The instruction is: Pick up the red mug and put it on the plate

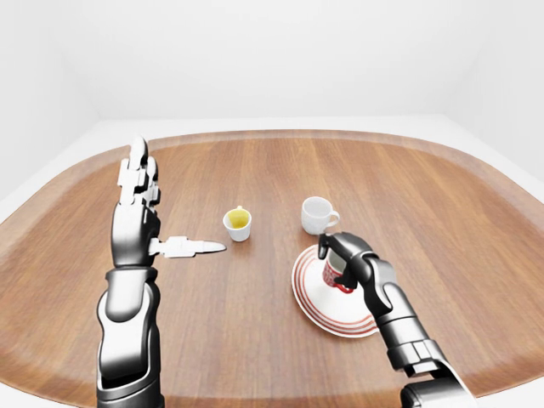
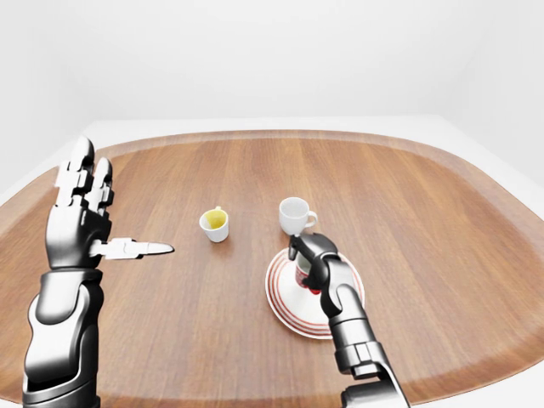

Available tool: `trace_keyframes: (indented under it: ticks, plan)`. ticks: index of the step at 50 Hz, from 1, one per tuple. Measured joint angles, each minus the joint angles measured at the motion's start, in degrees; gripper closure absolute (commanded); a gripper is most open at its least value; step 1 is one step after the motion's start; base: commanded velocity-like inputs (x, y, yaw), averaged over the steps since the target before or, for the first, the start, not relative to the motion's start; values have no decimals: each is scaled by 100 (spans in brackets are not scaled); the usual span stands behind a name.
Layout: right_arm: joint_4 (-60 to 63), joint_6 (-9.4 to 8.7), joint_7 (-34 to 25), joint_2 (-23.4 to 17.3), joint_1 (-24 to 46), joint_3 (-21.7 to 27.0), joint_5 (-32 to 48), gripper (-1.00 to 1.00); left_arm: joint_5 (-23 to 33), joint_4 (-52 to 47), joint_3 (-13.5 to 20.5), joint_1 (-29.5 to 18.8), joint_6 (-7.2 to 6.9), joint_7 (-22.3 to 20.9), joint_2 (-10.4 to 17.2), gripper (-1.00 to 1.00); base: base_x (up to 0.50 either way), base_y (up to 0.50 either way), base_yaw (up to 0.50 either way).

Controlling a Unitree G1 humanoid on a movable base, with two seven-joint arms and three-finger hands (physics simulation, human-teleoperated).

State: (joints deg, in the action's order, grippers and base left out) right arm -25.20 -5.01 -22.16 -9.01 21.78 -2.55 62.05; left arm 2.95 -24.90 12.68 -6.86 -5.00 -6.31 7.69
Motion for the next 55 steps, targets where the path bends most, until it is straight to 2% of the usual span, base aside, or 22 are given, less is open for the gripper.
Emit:
trace_keyframes:
  ticks: [14,46,55]
  plan:
    - [-113,0,72,-47,-10,37,-23,100,-7,50,5,14,0,4,-1,-100,0,0,0]
    - [-1349,0,869,-256,327,87,-522,100,12,70,2,24,0,6,-2,-100,0,0,0]
    - [-1391,0,875,-252,339,34,-531,100,-4,64,24,29,0,6,2,-100,0,0,0]
